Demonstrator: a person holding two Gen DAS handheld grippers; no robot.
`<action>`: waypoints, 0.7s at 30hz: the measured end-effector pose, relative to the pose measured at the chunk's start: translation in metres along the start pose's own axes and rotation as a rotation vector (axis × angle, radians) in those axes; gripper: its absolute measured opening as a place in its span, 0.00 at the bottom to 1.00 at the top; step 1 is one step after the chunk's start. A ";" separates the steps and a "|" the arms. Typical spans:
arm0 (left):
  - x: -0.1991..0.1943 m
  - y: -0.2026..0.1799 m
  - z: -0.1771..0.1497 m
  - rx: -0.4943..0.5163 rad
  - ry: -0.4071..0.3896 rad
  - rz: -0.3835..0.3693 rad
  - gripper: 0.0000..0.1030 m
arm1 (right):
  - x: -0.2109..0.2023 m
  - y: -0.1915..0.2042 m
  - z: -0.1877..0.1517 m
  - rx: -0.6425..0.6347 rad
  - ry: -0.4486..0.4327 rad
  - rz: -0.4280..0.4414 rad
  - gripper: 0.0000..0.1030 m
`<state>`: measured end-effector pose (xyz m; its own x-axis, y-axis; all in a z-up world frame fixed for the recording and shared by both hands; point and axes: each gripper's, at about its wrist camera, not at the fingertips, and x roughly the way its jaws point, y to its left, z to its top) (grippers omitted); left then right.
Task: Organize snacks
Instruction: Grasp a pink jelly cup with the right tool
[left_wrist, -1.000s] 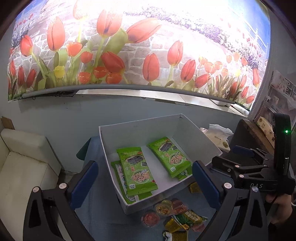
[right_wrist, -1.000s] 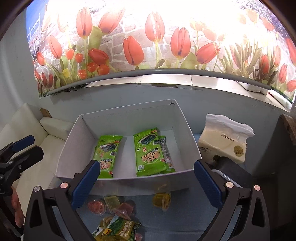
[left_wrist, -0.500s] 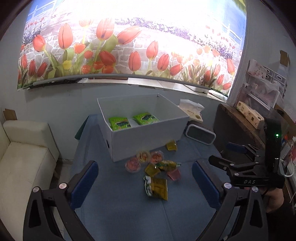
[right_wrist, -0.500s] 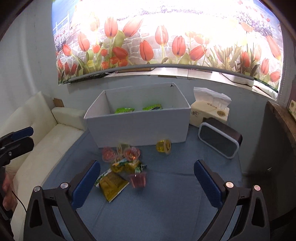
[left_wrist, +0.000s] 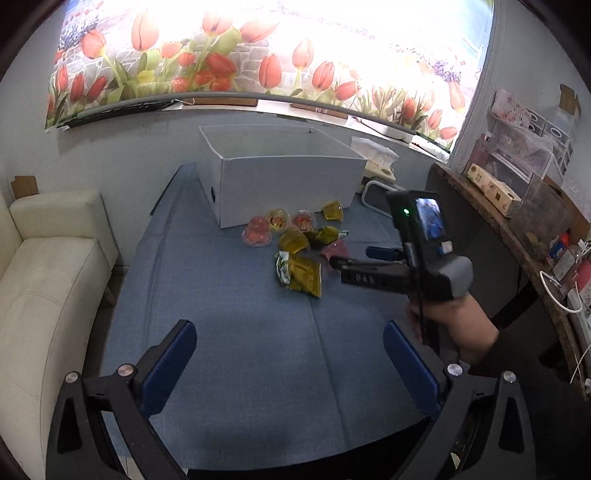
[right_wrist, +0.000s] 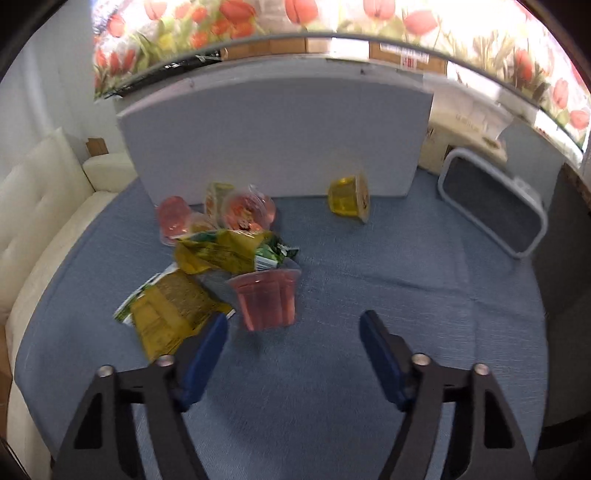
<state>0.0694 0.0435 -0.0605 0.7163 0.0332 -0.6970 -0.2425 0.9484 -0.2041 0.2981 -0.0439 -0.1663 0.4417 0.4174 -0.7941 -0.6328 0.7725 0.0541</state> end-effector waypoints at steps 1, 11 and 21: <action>-0.001 0.001 -0.002 -0.002 0.002 0.007 1.00 | 0.005 -0.001 0.001 0.012 0.008 0.009 0.70; 0.003 0.008 -0.004 -0.003 0.017 0.003 1.00 | 0.022 0.003 0.010 -0.006 -0.021 0.007 0.44; 0.021 0.002 0.001 0.016 0.031 0.013 1.00 | -0.008 -0.005 -0.010 0.005 -0.047 0.057 0.42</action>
<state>0.0850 0.0460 -0.0747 0.6927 0.0362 -0.7203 -0.2411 0.9529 -0.1840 0.2916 -0.0560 -0.1658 0.4345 0.4823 -0.7606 -0.6545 0.7493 0.1013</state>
